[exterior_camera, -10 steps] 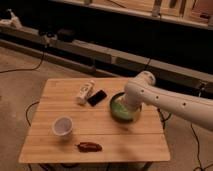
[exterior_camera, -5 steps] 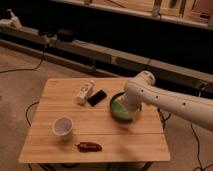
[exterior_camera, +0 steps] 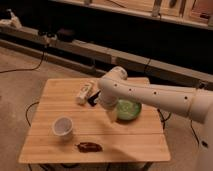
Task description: Drag the pepper across the table
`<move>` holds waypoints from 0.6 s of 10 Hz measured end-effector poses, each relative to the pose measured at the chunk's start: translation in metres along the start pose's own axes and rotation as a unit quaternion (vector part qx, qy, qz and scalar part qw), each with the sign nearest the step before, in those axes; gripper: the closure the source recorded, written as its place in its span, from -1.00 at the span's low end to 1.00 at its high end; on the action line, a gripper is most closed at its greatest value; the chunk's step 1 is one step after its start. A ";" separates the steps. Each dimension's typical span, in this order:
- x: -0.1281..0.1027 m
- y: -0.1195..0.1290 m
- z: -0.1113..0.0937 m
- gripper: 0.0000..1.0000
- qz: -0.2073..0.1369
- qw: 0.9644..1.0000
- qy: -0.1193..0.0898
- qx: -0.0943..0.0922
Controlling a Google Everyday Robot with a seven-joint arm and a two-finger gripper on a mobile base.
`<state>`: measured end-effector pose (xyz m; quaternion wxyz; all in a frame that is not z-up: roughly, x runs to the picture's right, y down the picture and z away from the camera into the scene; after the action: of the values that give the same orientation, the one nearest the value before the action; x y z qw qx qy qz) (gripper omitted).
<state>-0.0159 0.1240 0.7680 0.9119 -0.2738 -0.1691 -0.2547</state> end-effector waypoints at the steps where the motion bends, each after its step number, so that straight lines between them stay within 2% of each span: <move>1: -0.008 -0.005 0.002 -0.60 0.007 1.000 -0.006 0.001; 6: -0.021 -0.005 0.003 -0.60 0.015 1.000 -0.008 0.002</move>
<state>-0.0362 0.1293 0.7629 0.9147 -0.2764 -0.1733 -0.2386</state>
